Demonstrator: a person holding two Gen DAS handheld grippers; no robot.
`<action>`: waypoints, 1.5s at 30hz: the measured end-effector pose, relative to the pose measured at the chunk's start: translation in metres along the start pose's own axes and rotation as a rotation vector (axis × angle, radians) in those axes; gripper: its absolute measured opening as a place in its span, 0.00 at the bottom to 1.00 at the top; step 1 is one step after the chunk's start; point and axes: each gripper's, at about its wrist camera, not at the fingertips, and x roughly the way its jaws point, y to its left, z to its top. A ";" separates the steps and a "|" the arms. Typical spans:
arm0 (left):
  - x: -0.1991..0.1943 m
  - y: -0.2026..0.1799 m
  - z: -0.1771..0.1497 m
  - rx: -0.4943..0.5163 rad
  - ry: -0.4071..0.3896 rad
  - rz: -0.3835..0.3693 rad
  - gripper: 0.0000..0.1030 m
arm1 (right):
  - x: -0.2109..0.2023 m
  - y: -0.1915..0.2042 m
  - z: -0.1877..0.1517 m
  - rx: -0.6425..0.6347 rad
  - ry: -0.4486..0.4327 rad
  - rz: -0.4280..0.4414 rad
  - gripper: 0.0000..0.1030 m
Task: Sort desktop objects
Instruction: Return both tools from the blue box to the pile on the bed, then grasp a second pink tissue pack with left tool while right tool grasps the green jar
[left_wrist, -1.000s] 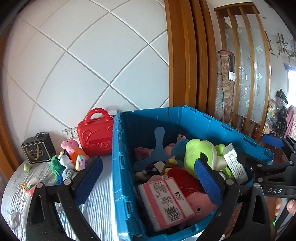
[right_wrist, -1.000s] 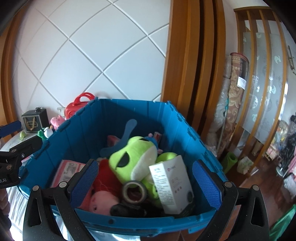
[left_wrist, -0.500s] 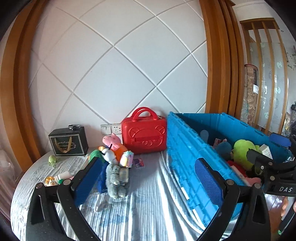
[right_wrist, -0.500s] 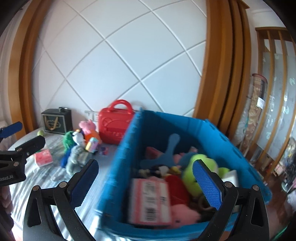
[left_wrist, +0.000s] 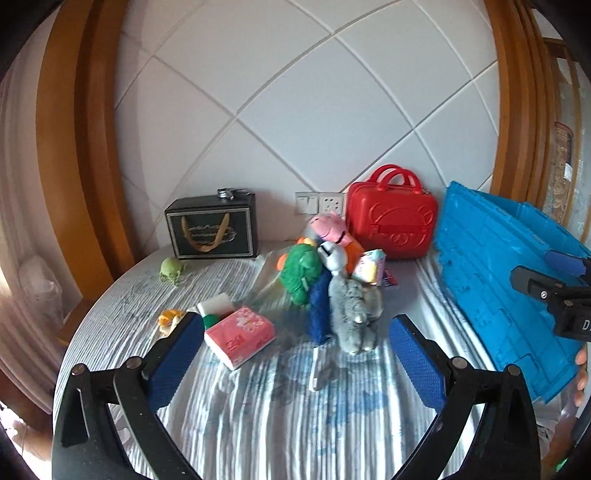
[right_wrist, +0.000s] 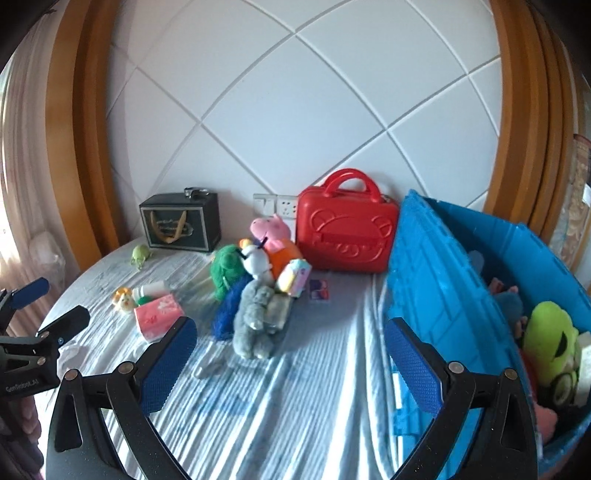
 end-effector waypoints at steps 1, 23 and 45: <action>0.009 0.010 -0.002 -0.009 0.017 0.017 0.99 | 0.010 0.004 0.001 -0.004 0.016 0.004 1.00; 0.264 0.102 -0.048 0.069 0.432 -0.003 0.99 | 0.266 0.029 -0.018 0.056 0.403 0.019 1.00; 0.331 0.080 -0.076 0.097 0.578 -0.019 0.98 | 0.326 0.006 -0.046 0.134 0.514 0.037 0.99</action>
